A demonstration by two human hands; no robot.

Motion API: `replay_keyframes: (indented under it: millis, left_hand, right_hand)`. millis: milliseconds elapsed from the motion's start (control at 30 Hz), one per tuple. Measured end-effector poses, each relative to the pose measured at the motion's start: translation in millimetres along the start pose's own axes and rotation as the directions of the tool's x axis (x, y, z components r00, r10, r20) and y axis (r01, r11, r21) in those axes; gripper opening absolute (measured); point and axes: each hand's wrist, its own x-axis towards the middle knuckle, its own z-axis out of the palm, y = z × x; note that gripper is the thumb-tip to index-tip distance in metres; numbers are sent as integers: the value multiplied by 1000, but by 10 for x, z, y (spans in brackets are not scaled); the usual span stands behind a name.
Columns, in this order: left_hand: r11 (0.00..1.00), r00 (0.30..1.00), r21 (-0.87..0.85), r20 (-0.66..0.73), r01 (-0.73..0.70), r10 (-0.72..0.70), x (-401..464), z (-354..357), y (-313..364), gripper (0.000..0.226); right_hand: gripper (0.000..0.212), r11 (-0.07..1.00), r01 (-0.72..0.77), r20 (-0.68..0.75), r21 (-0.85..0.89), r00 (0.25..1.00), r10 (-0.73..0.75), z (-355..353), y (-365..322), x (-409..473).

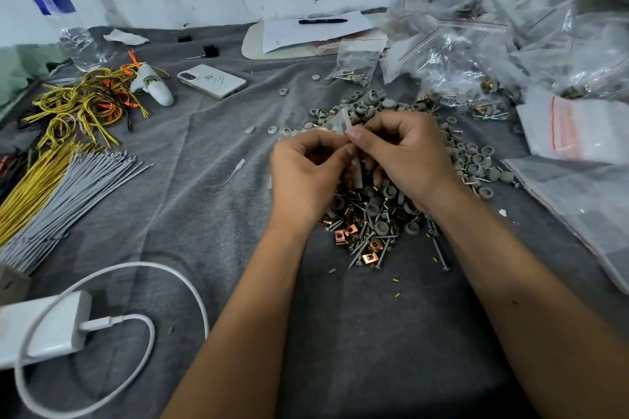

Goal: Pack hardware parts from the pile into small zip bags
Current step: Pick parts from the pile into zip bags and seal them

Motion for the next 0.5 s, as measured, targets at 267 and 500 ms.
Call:
replay_keyframes:
  millis: [267, 500]
  left_hand:
    - [999, 999, -26, -9, 30, -30, 12, -9, -11, 14]
    - [999, 1000, 24, -2, 23, -23, -3, 18, -14, 13]
  right_hand:
    - [25, 995, 10, -7, -95, 1000, -11, 22, 29, -13]
    - [19, 982, 50, -3, -180, 999, -51, 23, 9, -20]
